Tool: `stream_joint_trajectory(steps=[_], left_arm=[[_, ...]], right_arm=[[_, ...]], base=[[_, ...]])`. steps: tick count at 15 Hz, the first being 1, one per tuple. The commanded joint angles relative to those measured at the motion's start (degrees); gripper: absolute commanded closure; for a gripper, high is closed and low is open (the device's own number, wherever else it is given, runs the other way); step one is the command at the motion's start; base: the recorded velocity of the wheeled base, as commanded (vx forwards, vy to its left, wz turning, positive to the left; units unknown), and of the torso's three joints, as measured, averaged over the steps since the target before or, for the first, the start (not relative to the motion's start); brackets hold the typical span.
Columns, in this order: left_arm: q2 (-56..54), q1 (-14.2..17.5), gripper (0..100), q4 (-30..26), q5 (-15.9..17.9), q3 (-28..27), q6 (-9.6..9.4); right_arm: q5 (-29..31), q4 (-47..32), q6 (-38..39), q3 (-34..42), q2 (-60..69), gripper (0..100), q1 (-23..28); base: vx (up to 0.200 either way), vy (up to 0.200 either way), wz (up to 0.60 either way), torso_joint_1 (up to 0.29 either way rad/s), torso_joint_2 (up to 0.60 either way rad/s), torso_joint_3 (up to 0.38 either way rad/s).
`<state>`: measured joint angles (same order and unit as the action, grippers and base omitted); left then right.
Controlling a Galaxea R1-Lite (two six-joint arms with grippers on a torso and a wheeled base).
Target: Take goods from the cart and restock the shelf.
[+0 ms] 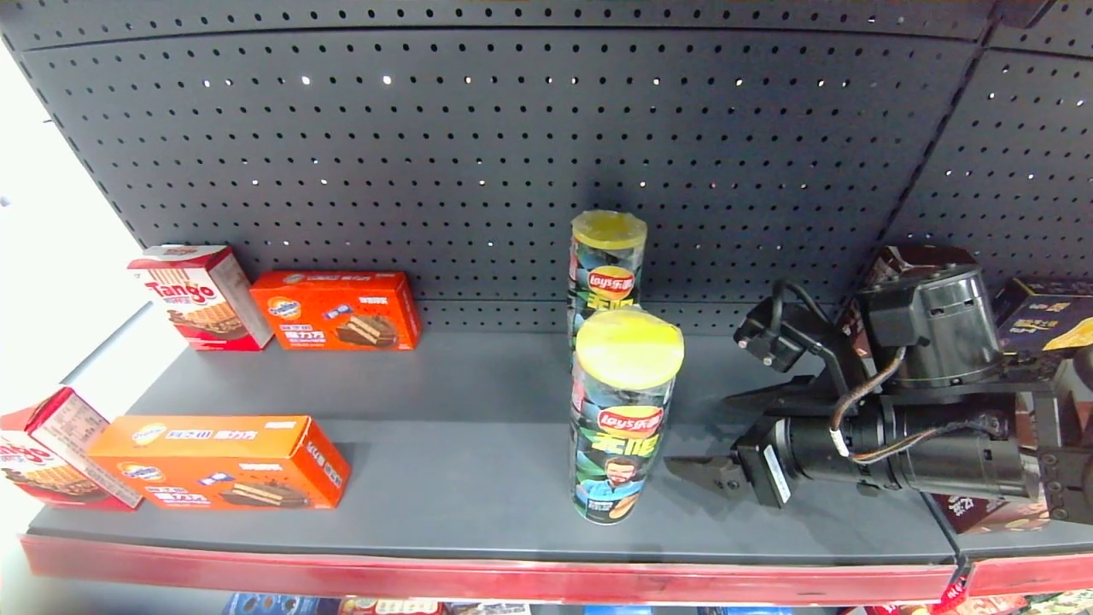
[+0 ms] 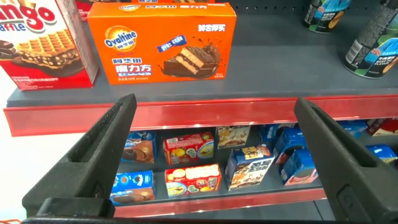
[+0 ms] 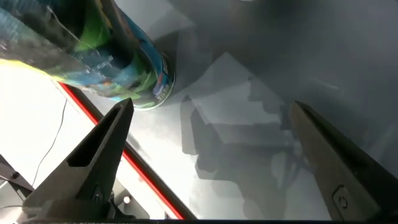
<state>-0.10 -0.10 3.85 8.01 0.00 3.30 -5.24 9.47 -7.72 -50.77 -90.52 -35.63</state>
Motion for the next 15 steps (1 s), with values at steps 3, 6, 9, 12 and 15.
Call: stream_joint_trajectory(steps=[3, 6, 9, 12, 15], left_arm=[[0.10, 0.01, 0, 0.01, -0.01, 0.00, 0.04], [0.10, 0.01, 0, 0.01, -0.01, 0.00, 0.04], [0.10, 0.01, 0, 0.01, -0.01, 0.00, 0.04], [0.10, 0.01, 0, 0.01, -0.01, 0.00, 0.12], [0.10, 0.01, 0, 0.01, -0.01, 0.00, 0.12]], right_arm=[[-0.03, 0.02, -0.02, -0.03, -0.01, 0, -0.58], [-0.03, 0.02, -0.02, -0.03, -0.01, 0, -0.58], [-0.03, 0.02, -0.02, -0.20, -0.89, 0, -0.58], [-0.03, 0.11, -0.02, -0.11, -0.63, 0, -0.58], [0.06, 0.11, 0.07, -0.11, 0.16, 0, -0.14]], base=[[0.000, 0.000, 0.00, 0.000, 0.00, 0.000], [0.000, 0.000, 0.00, 0.000, 0.00, 0.000], [0.000, 0.000, 0.00, 0.000, 0.00, 0.000], [0.000, 0.000, 0.00, 0.000, 0.00, 0.000], [0.000, 0.000, 0.00, 0.000, 0.00, 0.000]])
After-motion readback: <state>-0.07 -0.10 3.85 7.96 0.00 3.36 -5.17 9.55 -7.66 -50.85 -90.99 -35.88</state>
